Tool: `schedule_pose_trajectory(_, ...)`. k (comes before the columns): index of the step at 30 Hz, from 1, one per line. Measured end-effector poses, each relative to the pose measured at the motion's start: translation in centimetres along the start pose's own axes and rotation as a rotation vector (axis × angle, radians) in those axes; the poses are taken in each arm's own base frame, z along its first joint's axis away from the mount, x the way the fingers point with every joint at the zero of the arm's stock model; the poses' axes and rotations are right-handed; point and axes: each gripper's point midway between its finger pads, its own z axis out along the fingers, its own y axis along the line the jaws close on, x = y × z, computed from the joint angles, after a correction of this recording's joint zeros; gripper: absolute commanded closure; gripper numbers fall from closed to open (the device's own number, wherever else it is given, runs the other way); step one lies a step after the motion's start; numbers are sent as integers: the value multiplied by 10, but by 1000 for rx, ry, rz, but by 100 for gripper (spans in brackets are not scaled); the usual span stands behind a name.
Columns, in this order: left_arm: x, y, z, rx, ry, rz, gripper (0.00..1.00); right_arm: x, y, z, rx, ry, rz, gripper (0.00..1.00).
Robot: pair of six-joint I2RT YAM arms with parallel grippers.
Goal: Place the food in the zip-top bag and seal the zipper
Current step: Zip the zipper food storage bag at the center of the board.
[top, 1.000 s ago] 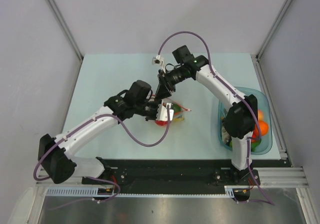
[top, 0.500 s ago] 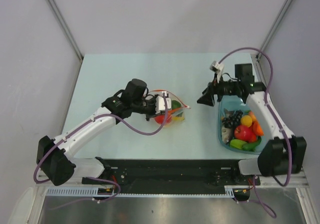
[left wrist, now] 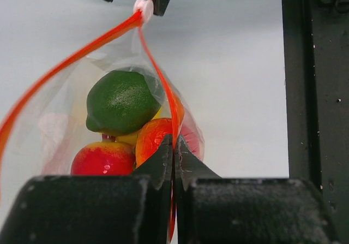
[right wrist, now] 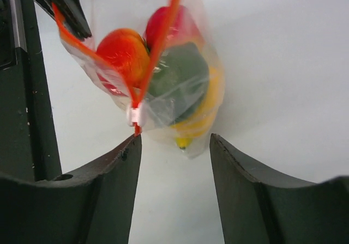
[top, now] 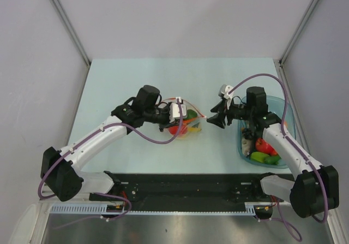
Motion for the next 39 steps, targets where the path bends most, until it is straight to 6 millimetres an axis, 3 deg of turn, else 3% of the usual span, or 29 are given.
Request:
schedule_pose_trajectory(4,0,0,0,0,0,0,100,-7,6,12,-27,-17,-52,54)
schedule_pose_trajectory(8,0,0,0,0,1,0,100,-8,13,19,-55,-18,-106,55)
schedule_pose_trajectory(10,0,0,0,0,1,0,100,-8,15,21,-66,-19,-133,64)
schedule_pose_trajectory(14,0,0,0,0,1,0,99,-9,17,23,-72,-16,-176,100)
schedule_pose_trajectory(16,0,0,0,0,1,4,92,-9,16,23,-65,-14,-196,100)
schedule_pose_trajectory(17,1,0,0,-1,2,8,80,-9,15,23,-60,-14,-203,100)
schedule_pose_trajectory(19,2,1,0,-1,8,23,68,-12,14,21,-49,-17,-233,100)
schedule_pose_trajectory(22,5,4,-2,-17,36,39,35,-21,15,16,-46,-16,-284,100)
schedule_pose_trajectory(24,1,10,-4,-48,45,60,26,-28,18,14,-51,-15,-318,100)
schedule_pose_trajectory(25,-4,14,-5,-68,46,74,14,-31,20,13,-58,-13,-335,100)
schedule_pose_trajectory(28,-19,23,-4,-115,32,140,5,-35,28,13,-82,-3,-366,100)
schedule_pose_trajectory(31,-30,16,3,-116,16,201,1,-32,30,14,-90,11,-368,100)
schedule_pose_trajectory(39,-58,6,14,-109,-59,282,0,-28,29,16,-76,32,-364,100)
